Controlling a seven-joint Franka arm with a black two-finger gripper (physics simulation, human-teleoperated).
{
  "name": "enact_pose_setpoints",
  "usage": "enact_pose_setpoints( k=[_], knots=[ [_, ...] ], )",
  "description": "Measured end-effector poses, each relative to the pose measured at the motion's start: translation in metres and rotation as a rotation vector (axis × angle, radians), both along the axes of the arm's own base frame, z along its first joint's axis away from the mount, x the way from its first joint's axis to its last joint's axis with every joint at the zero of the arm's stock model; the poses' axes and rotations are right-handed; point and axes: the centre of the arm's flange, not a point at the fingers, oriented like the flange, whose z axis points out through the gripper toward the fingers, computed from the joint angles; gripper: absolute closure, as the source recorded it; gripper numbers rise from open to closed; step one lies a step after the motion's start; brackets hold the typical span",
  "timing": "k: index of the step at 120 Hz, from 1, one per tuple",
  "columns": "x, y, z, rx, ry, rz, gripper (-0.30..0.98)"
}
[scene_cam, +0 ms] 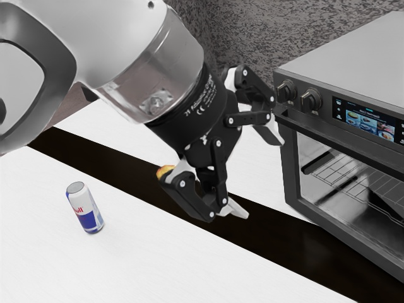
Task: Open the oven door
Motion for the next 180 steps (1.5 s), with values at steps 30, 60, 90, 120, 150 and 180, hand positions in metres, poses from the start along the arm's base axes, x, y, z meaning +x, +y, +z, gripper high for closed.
enact_pose_setpoints(
  k=[30,60,90,120,150,180],
  knots=[
    [0.006,-0.031,-0.019,0.006,0.001,-0.036,0.0],
    [0.045,-0.035,-0.045,0.035,-0.01,-0.054,0.0],
    [0.076,-0.036,-0.052,0.084,-0.065,-0.098,0.0],
    [0.126,-0.022,-0.062,0.106,-0.087,-0.13,0.0],
    [0.156,-0.006,-0.078,0.13,-0.09,-0.163,0.0],
    [0.178,0.003,-0.085,0.149,-0.103,-0.199,0.0]
  ],
)
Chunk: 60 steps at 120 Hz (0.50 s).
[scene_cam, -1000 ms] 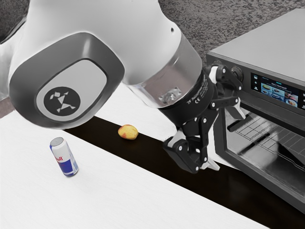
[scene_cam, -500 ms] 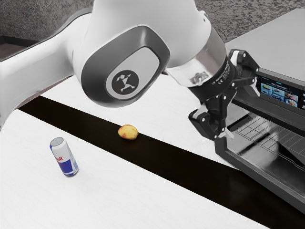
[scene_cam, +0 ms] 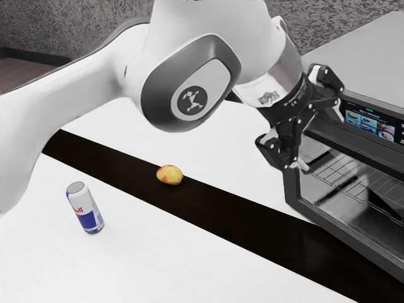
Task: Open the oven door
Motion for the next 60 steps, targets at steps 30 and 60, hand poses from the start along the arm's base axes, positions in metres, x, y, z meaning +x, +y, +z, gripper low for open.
enact_pose_setpoints(
  k=[30,60],
  knots=[
    [0.013,0.01,-0.009,0.027,-0.012,-0.021,0.0],
    [0.022,0.012,-0.032,0.045,0.005,-0.042,0.0]
  ],
)
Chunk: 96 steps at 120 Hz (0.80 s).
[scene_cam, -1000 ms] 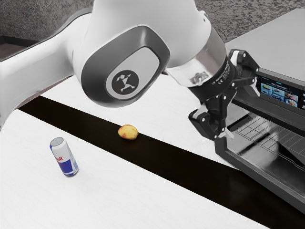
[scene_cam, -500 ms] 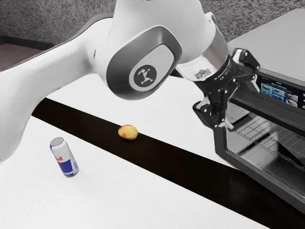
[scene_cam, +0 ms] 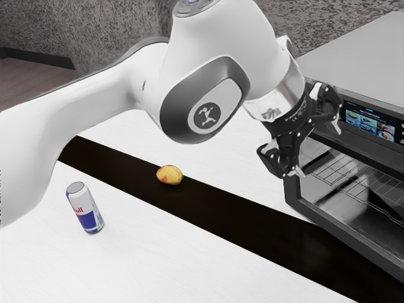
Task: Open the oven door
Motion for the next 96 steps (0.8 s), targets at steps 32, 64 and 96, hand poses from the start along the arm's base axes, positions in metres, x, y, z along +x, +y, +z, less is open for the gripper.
enact_pose_setpoints(
  k=[32,64,96],
  knots=[
    [0.009,0.005,-0.026,-0.005,0.033,-0.001,0.0],
    [-0.06,0.025,-0.038,0.02,0.043,0.017,0.0],
    [-0.196,0.061,-0.006,0.056,-0.125,0.151,0.0]
  ],
)
